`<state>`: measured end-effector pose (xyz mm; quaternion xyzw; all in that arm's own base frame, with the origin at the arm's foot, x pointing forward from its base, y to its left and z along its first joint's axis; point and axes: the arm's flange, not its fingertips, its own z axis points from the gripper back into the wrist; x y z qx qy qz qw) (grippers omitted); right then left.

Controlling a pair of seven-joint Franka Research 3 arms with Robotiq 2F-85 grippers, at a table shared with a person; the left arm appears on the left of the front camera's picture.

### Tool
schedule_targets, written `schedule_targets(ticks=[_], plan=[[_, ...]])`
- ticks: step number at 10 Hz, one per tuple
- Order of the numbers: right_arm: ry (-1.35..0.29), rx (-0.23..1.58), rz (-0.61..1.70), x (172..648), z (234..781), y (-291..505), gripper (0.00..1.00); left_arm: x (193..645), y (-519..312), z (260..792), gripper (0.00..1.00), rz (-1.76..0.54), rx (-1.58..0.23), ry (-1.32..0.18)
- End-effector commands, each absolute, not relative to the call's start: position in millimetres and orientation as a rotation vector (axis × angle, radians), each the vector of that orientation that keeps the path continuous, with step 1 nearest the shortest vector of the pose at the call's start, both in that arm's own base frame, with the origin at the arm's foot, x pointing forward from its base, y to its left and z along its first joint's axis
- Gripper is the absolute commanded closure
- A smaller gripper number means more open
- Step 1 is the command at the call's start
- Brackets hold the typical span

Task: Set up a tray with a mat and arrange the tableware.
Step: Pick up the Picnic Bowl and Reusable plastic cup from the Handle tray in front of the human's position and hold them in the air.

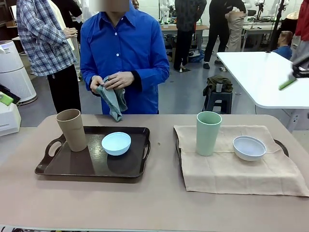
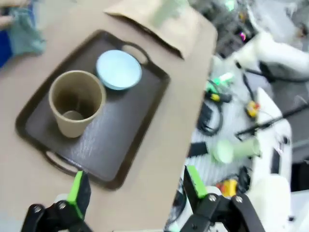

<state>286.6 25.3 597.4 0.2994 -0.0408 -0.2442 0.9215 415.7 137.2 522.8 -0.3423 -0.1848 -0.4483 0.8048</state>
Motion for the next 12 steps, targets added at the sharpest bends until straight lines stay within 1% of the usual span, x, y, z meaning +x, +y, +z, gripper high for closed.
schedule_targets(ticks=[1,3,4,5,6,7,10,11,12], plan=[[-0.046,0.606,-0.551,301,621,72,0.0,426,159,532,0.0,-1.068,-0.769,-0.315],[-0.025,0.598,-0.601,318,647,141,0.0,427,169,529,0.0,-1.117,-0.749,-0.265],[-0.008,0.593,-0.617,332,649,175,0.0,430,169,526,0.0,-1.13,-0.752,-0.253],[-0.025,0.572,-0.577,341,645,197,0.0,426,170,526,0.0,-1.154,-0.765,-0.237],[-0.033,0.569,-0.464,338,642,194,0.0,413,174,531,0.0,-1.175,-0.773,-0.221],[-0.023,0.578,-0.571,320,647,187,0.0,427,165,523,0.0,-1.107,-0.766,-0.255],[-0.023,0.578,-0.571,320,647,187,0.0,427,165,523,0.0,-1.107,-0.766,-0.255],[-0.025,0.585,-0.545,329,650,192,0.0,425,167,523,0.0,-1.122,-0.771,-0.244],[-0.05,0.542,-0.495,338,645,222,0.0,446,155,524,0.0,-1.259,-0.633,-0.397]])
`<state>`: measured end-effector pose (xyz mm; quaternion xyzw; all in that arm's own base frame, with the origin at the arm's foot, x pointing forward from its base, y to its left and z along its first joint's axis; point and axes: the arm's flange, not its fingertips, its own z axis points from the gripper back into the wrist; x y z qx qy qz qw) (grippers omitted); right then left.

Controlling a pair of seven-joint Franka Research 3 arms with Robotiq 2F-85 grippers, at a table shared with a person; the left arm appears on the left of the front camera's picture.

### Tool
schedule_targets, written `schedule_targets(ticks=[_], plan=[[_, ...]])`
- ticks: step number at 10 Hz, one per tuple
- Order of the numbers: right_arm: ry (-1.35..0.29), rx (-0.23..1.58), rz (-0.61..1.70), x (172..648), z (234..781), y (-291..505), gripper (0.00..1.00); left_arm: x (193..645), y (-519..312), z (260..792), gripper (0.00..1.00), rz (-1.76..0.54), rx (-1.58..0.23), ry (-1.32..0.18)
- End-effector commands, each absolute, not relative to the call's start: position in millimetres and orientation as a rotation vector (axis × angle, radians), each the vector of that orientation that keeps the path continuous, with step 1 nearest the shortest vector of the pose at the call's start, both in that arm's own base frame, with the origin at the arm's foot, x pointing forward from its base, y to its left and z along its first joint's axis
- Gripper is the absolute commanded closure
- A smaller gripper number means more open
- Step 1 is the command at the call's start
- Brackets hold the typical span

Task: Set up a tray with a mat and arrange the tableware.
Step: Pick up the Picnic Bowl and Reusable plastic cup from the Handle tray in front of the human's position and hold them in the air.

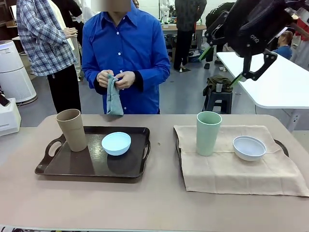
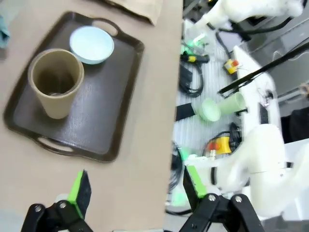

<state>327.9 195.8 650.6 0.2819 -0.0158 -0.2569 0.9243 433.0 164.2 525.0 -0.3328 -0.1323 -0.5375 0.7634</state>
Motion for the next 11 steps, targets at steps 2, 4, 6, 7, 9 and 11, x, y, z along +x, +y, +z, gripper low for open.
schedule_targets(ticks=[2,4,6,7,9,11], plan=[[-0.036,0.479,-0.407,349,640,270,0.0,463,139,517,0.0,-1.422,-0.451,-0.572],[-0.023,0.438,-0.358,355,638,307,0.0,469,130,504,0.0,-1.562,-0.4,-0.623],[-0.047,0.386,-0.355,370,630,340,0.0,478,135,492,0.0,-1.63,-0.465,-0.659],[-0.092,0.348,-0.35,382,623,363,0.0,486,136,485,0.0,-1.606,-0.521,-0.644],[-0.176,0.295,-0.333,405,602,402,0.0,499,137,471,0.0,-1.555,-0.608,-0.611],[-0.175,0.25,-0.322,432,574,434,0.0,517,139,458,0.0,-1.53,-0.639,-0.608]])
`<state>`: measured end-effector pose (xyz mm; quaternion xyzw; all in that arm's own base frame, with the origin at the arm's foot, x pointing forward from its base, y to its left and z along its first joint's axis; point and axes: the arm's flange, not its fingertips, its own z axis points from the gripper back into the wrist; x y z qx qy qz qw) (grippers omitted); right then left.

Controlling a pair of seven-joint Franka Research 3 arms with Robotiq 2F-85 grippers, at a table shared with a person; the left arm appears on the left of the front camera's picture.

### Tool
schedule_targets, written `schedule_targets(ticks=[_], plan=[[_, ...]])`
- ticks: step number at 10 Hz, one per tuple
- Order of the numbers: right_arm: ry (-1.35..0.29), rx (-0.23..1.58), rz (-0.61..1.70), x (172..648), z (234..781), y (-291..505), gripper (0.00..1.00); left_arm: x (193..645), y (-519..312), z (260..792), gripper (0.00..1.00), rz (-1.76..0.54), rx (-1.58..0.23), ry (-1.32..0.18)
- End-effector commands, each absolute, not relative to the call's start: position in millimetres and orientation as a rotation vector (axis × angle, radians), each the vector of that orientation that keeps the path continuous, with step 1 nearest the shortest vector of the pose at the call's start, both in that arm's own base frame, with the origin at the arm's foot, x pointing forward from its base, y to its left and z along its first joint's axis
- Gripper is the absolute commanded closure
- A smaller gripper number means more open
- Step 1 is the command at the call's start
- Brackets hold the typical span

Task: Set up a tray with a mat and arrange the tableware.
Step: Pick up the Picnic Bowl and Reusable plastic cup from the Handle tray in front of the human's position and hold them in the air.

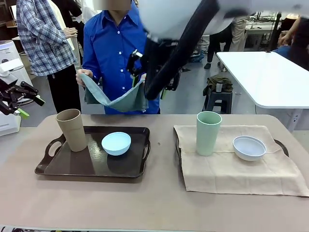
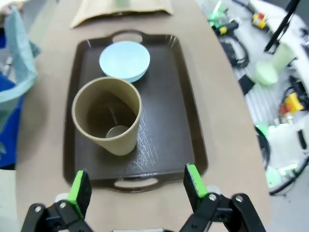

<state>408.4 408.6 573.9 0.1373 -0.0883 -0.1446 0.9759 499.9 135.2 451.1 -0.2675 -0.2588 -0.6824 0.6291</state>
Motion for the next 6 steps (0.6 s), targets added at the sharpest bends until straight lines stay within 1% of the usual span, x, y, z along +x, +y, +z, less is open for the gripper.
schedule_targets(ticks=[1,2,3,4,5,6], plan=[[-0.169,0.235,-0.326,443,561,446,0.0,525,140,451,0.0,-1.522,-0.661,-0.612],[-0.163,0.224,-0.321,456,546,453,0.0,534,140,445,0.0,-1.515,-0.711,-0.609],[-0.14,0.239,-0.32,466,530,455,0.0,540,139,435,0.0,-1.503,-0.779,-0.568],[-0.098,0.286,-0.295,468,534,445,0.0,544,141,435,0.0,-1.488,-0.845,-0.511],[-0.148,0.224,-0.296,450,523,441,0.0,527,137,433,0.0,-1.54,-0.702,-0.582],[-0.148,0.224,-0.296,450,523,441,0.0,527,137,433,0.0,-1.54,-0.702,-0.582]])
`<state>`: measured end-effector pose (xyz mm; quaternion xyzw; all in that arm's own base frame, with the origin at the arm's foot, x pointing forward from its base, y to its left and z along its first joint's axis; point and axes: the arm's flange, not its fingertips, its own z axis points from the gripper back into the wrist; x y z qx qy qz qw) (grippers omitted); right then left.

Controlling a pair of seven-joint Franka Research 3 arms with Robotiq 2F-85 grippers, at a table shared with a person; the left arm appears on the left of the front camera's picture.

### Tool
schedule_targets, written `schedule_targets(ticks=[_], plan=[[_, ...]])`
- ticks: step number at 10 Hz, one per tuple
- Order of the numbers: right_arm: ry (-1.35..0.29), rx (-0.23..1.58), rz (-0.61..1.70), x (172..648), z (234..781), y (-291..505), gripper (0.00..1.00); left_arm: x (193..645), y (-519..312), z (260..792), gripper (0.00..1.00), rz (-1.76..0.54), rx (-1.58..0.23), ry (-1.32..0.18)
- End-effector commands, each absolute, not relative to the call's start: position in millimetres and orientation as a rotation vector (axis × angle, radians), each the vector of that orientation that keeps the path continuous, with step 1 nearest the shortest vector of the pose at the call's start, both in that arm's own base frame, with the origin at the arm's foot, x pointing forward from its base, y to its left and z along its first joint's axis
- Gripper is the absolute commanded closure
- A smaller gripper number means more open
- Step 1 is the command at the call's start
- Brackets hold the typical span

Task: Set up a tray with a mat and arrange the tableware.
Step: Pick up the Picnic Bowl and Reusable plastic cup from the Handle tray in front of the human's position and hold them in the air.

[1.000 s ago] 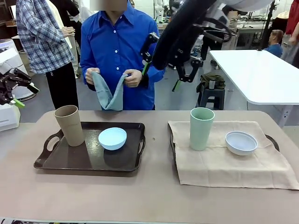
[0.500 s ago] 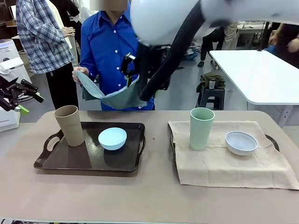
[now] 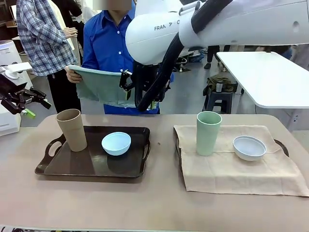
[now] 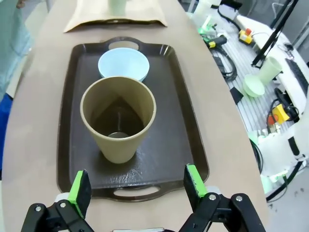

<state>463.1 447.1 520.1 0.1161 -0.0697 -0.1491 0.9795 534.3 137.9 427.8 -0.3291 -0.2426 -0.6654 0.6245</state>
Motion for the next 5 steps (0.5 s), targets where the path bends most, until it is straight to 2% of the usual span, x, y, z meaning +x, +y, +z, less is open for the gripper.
schedule_targets(ticks=[1,2,3,5], plan=[[-0.148,0.224,-0.296,450,523,441,0.0,527,137,433,0.0,-1.54,-0.702,-0.582],[-0.14,0.234,-0.3,463,520,447,0.0,527,137,433,0.0,-1.54,-0.702,-0.582],[-0.206,0.297,-0.207,467,514,448,0.0,534,140,432,0.0,-1.529,-0.738,-0.564],[-0.168,0.302,-0.152,480,480,466,0.0,536,141,412,0.0,-1.487,-0.83,-0.564]])
